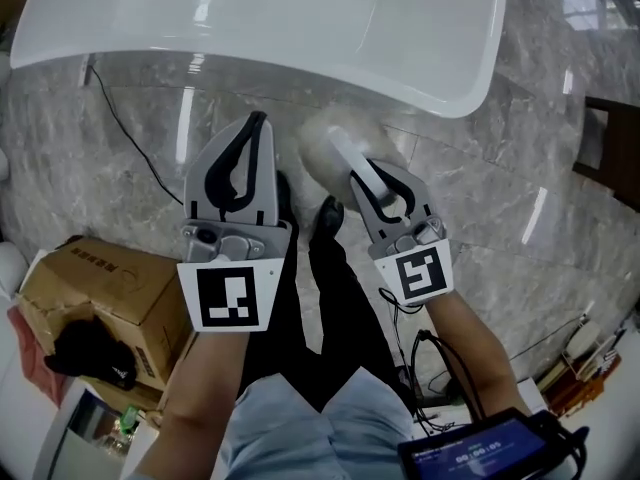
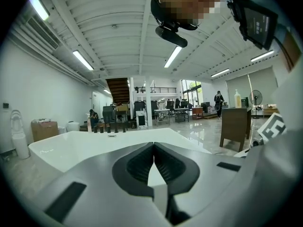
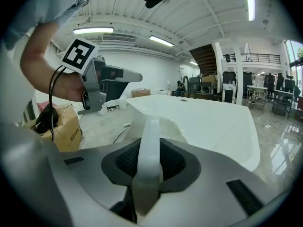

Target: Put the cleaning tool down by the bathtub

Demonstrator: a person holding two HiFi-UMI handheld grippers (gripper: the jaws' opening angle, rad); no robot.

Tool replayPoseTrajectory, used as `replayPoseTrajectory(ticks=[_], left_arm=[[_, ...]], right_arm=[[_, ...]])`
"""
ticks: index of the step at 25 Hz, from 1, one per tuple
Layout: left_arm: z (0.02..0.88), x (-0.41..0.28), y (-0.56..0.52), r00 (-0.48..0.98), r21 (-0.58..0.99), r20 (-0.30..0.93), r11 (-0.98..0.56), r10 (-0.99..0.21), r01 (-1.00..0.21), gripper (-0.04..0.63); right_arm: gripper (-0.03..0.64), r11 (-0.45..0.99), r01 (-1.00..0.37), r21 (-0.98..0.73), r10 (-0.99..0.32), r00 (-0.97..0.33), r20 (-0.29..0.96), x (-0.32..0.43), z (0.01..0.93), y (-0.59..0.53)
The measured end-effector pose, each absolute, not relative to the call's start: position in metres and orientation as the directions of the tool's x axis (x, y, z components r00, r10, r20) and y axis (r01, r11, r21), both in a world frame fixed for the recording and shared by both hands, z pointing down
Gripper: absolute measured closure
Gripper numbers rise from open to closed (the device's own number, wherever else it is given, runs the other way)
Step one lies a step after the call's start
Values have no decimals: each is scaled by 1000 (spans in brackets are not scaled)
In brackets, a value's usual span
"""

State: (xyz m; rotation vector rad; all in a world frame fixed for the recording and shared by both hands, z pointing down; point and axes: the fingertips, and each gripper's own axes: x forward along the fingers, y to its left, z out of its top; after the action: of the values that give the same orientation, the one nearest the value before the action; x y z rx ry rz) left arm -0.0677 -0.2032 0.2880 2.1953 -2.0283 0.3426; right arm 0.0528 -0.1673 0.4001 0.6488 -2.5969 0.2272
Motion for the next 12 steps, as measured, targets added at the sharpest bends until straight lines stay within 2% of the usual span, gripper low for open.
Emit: replayPoseTrajectory(ticks=[12], left_arm=[[386,-85,-193,65,-34,287,-78,-956,-996,578]], right_arm=[[512,931,-364,-18,-306,-806,506,34,504,-165]])
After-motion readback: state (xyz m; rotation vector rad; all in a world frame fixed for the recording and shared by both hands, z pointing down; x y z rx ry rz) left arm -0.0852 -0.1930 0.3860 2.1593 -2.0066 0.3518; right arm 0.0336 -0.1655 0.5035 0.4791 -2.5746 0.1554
